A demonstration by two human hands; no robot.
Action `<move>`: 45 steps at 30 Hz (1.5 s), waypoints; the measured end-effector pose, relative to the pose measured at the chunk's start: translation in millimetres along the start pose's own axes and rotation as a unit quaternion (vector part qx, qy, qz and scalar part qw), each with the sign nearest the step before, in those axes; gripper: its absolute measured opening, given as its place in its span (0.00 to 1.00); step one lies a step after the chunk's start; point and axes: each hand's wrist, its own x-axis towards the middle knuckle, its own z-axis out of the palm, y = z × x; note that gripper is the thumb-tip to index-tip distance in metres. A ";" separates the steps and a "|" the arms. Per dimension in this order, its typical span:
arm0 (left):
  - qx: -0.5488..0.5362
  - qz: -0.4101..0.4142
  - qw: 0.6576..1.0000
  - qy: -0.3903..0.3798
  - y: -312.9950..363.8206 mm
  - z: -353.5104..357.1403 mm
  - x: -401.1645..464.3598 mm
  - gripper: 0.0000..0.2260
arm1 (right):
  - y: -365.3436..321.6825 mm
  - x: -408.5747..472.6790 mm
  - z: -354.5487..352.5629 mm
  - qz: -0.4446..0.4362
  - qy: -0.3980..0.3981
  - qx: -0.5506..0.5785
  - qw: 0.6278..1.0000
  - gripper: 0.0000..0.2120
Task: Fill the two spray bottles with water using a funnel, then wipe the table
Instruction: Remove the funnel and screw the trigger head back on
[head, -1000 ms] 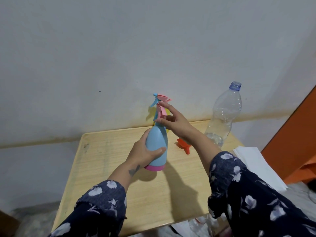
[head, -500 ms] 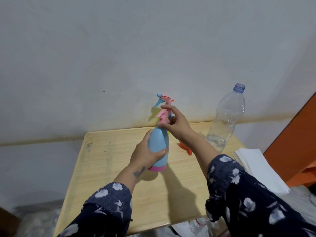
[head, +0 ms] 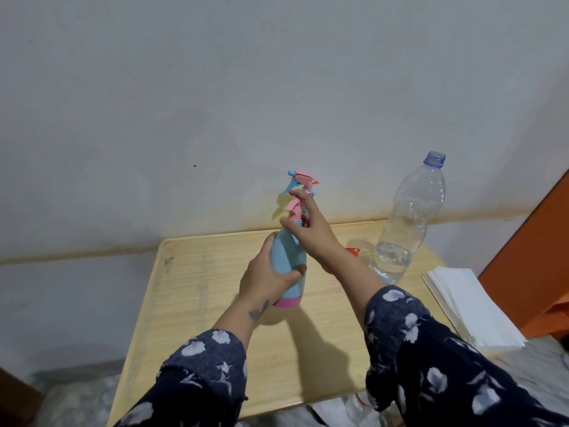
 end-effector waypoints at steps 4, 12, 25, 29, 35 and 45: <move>-0.003 -0.002 1.000 0.002 -1.7 -3.5 -6.7 0.29 | -5.5 0.2 -3.8 0.043 -0.031 0.025 0.998 0.26; 0.021 0.008 1.000 -0.008 -9.4 -12.6 -16.8 0.37 | -9.4 -6.0 9.2 0.025 0.052 0.002 0.998 0.25; 0.132 -0.059 0.984 0.107 -21.6 -1.6 -46.5 0.39 | -6.1 -32.0 33.0 0.007 0.049 0.007 0.999 0.30; 0.131 -0.047 0.985 0.100 -20.4 8.8 -60.2 0.40 | -5.1 -41.0 37.0 0.001 0.091 -0.069 0.993 0.41; 0.140 -0.004 0.989 0.053 -30.0 25.3 -88.1 0.41 | 13.7 -47.1 21.9 0.080 0.093 -0.022 0.992 0.35; 0.302 -0.116 0.944 -0.065 -59.1 -3.2 -109.1 0.14 | 69.5 -132.8 -44.2 0.139 0.003 -0.127 0.982 0.16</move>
